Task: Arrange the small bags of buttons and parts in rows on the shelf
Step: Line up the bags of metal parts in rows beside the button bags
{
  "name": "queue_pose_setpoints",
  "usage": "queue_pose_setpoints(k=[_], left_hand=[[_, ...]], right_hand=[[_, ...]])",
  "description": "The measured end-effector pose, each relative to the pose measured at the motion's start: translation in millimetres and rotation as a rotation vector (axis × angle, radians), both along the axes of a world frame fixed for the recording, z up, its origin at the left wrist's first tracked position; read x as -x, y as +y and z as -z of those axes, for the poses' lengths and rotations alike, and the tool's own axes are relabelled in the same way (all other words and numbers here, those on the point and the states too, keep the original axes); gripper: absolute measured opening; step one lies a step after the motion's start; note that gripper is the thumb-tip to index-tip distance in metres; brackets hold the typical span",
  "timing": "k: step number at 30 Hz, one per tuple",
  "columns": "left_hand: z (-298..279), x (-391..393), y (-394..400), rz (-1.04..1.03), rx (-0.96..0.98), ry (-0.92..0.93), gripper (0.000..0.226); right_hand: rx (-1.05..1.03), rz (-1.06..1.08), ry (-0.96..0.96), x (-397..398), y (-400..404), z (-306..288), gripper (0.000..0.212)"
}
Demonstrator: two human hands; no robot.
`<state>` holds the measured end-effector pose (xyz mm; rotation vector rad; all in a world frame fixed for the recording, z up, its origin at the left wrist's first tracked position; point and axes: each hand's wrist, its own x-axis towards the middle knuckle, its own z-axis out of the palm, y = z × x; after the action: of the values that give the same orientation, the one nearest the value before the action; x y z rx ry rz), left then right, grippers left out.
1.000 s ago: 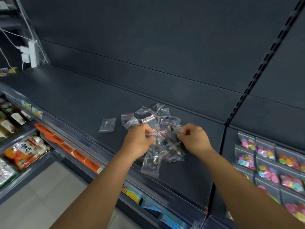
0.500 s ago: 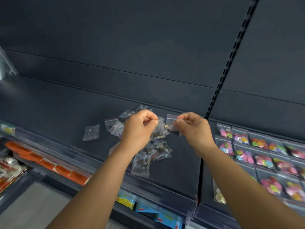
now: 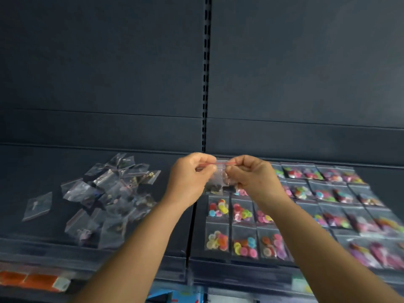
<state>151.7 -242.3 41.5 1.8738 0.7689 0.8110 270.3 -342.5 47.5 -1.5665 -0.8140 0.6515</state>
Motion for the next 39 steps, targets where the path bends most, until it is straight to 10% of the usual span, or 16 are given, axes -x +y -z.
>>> queue_pose_setpoints(k=[18,39], left_hand=[[4.1,-228.7,-242.1,0.259,0.071,0.093,0.009],[22.7,-384.1,-269.4,0.325,0.111,0.134,0.017]], right_hand=[[-0.005,0.298,-0.035,-204.7,-252.5,-5.4,0.011],[0.059,0.616,0.059,-333.1,-300.0,21.9,0.011]])
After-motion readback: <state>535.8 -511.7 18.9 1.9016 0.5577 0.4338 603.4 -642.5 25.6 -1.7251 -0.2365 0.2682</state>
